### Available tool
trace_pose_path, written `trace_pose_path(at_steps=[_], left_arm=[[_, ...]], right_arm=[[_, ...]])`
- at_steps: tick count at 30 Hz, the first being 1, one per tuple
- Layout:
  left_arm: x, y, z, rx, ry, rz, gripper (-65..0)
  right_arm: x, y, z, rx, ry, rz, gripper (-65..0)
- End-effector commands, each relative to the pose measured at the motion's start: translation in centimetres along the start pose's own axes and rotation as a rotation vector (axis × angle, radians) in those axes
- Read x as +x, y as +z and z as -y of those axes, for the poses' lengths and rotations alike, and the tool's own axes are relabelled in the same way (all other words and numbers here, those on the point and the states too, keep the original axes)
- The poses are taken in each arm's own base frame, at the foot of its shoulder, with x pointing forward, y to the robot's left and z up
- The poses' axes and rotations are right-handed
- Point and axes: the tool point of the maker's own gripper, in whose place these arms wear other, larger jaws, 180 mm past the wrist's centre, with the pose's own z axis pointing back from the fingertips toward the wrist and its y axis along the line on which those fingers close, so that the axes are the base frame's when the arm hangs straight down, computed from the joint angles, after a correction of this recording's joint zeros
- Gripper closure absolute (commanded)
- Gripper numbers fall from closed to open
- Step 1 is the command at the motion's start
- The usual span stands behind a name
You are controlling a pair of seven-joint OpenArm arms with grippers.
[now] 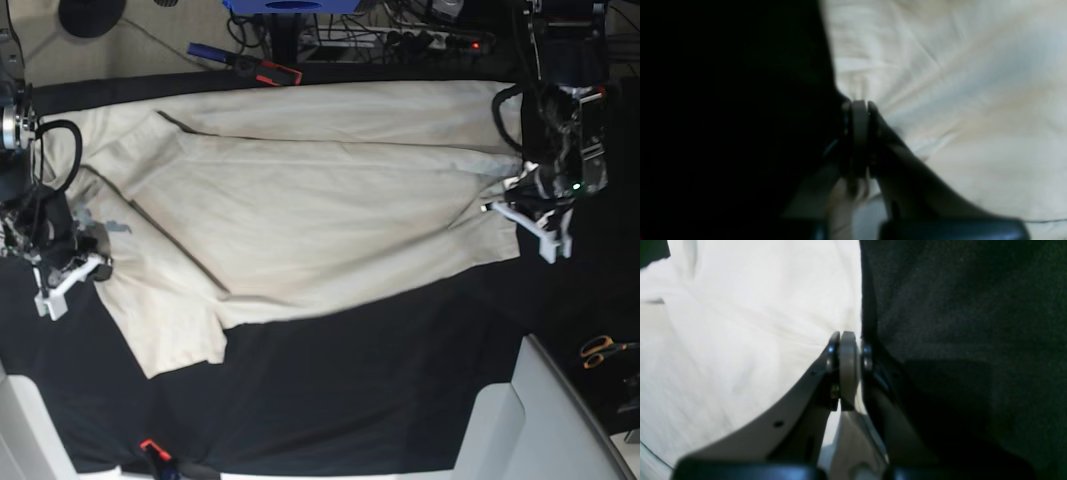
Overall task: Fold the T-shirt properly
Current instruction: 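Grasp the hem corner with the left gripper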
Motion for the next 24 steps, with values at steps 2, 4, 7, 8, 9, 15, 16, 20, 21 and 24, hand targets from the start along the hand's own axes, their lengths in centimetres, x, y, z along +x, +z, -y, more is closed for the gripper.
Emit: trace_pose_path(at_steps=[2,4,7,8,9,15,16,20,21,24], left_arm=[[2.9,1.7,-1.3,0.023,0.002,0.095,-19.3],[3.6,2.6,-1.8,0.029,0.005,0.130,-30.3],[4.4,2.9,-2.1,0.034,0.011,0.149,-37.2],[4.4,2.9,-2.2,0.037,0.012,0.151,-37.2],[4.6,2.9,-2.1,0.037,0.012,0.153,-37.2],[7.6,1.8,-1.5,0.019,0.058,0.177,-37.4],[7.8,1.4,-1.5,0.018,0.072,0.170,-37.4],[8.8,0.2,-1.5,0.013,0.118,0.154,-36.9],[8.9,-0.1,-1.4,0.011,0.127,0.148,-36.9],[9.0,-0.8,-1.5,0.009,0.154,0.129,-36.9]], right_arm=[[0.0,0.3,0.7,-0.019,0.020,-0.025,-0.2],[0.0,0.3,0.7,-0.019,0.020,-0.025,-0.2],[0.0,0.3,0.7,-0.019,0.020,-0.025,-0.2],[0.0,0.3,0.7,-0.019,0.020,-0.025,-0.2],[0.0,0.3,0.7,-0.019,0.020,-0.025,-0.2],[0.0,0.3,0.7,-0.019,0.020,-0.025,-0.2],[0.0,0.3,0.7,-0.019,0.020,-0.025,-0.2],[0.0,0.3,0.7,-0.019,0.020,-0.025,-0.2],[0.0,0.3,0.7,-0.019,0.020,-0.027,-0.2],[-0.1,0.3,0.7,-0.020,0.019,-0.028,-0.2]])
